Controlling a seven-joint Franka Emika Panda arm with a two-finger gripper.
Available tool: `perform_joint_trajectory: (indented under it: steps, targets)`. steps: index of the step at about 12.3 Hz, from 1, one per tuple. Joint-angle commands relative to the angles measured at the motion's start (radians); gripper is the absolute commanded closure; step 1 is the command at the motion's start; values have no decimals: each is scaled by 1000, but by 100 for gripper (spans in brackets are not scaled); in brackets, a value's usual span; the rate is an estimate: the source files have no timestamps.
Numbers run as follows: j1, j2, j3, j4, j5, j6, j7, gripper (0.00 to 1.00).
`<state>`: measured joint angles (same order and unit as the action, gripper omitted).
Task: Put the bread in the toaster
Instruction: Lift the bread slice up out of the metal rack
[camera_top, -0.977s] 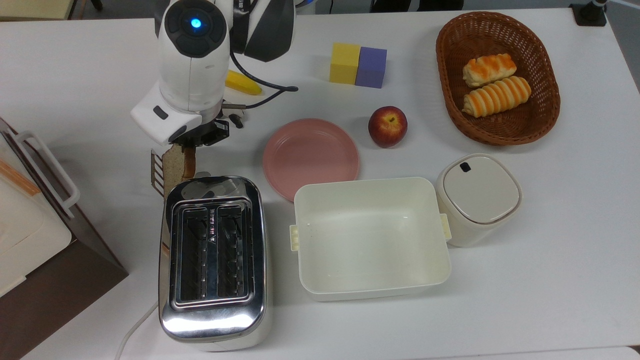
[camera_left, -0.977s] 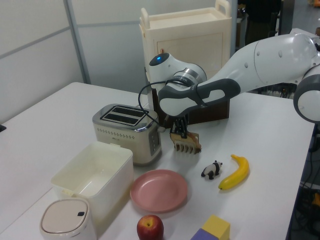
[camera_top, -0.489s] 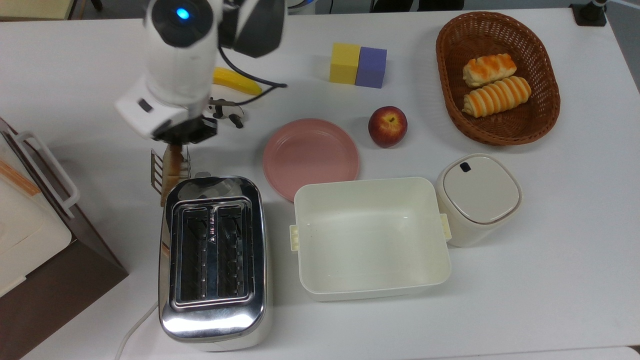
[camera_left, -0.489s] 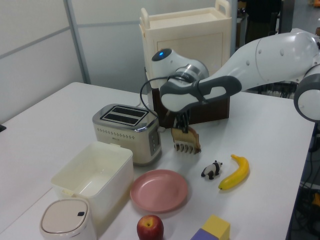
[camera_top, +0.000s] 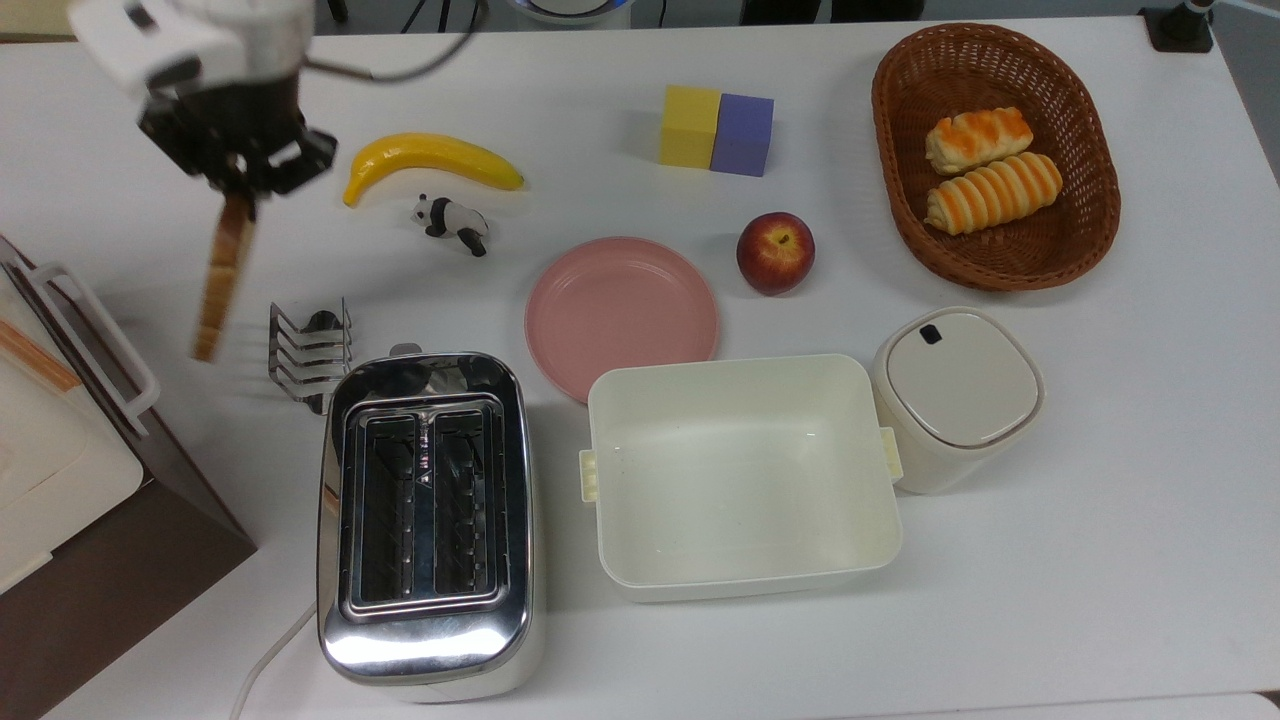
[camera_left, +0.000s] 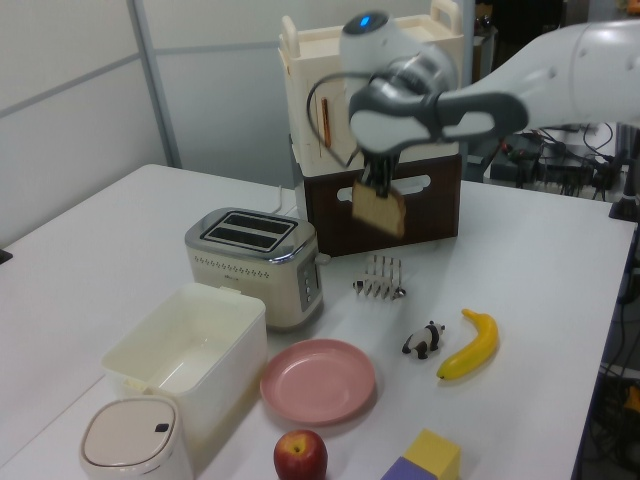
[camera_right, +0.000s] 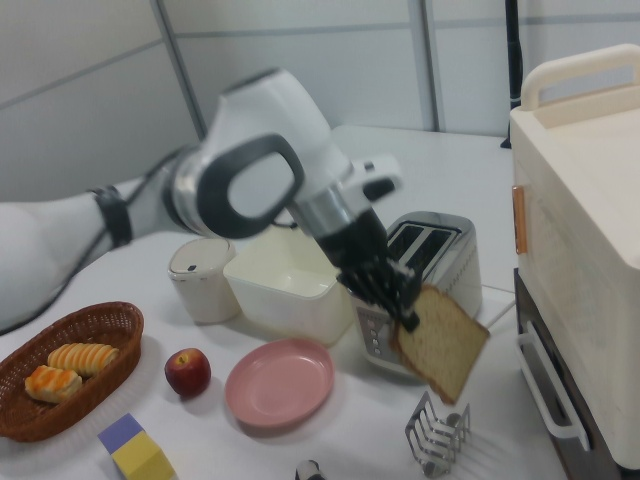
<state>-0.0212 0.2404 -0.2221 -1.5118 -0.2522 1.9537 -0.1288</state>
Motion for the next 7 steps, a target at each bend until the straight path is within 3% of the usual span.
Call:
perform_joint_trajectory:
  steps: [1,5,7]
  targets:
    - [24,-50,0,36,11,1,-3,100]
    - [69,-26,39,38,22,166,-2,100]
    - [69,-7,79,42,62,229,0,100]
